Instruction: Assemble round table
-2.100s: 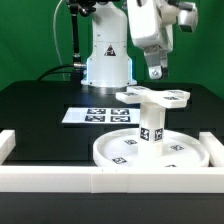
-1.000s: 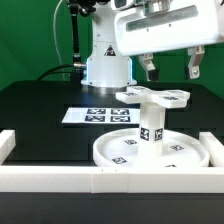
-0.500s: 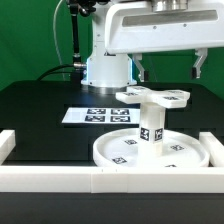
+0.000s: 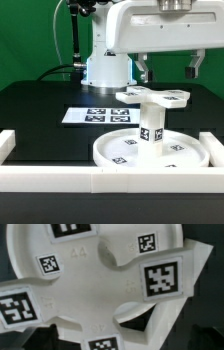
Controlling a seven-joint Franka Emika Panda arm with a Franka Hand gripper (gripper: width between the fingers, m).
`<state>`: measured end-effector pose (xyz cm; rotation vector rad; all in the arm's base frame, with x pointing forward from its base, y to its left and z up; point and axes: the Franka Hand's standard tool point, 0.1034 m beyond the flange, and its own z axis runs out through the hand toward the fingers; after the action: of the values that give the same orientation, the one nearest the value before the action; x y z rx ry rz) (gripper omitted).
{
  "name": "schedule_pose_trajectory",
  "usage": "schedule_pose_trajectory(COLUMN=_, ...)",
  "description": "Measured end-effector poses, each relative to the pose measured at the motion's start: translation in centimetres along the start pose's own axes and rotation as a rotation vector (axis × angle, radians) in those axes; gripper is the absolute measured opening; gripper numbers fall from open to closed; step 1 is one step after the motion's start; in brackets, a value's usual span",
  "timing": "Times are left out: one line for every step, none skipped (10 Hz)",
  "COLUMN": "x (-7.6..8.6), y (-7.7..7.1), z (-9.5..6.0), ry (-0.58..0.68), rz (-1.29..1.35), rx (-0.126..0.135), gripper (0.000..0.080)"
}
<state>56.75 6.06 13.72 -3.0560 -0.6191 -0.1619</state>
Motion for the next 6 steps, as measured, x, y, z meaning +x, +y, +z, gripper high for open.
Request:
schedule_pose_trajectory(x=-0.1, y=0.3, z=0.0, ry=-0.006, rz=-0.162, rx=-0.013, gripper=0.0649)
schedule_pose_trajectory(x=-0.3, y=0.6, z=0.2, ry=-0.011, rz=-0.269, rx=-0.016, gripper=0.0649)
schedule_pose_trajectory(x=-0.4, y=0.8, z=0.3, ry=-0.017, rz=-0.37, rx=-0.015, gripper=0.0649)
schedule_pose_trajectory(x=-0.6, y=1.0, z=0.3, ry=-0.022, rz=-0.431, rx=-0.013, gripper=0.0649)
schedule_pose_trajectory(x=-1.0, y=1.5, z=0.4, ry=-0.031, rz=-0.472, rx=-0.006, gripper=0.0649)
schedule_pose_trajectory(x=-1.0, y=1.7, z=0.4, ry=-0.036, rz=-0.541, rx=-0.011, gripper=0.0649)
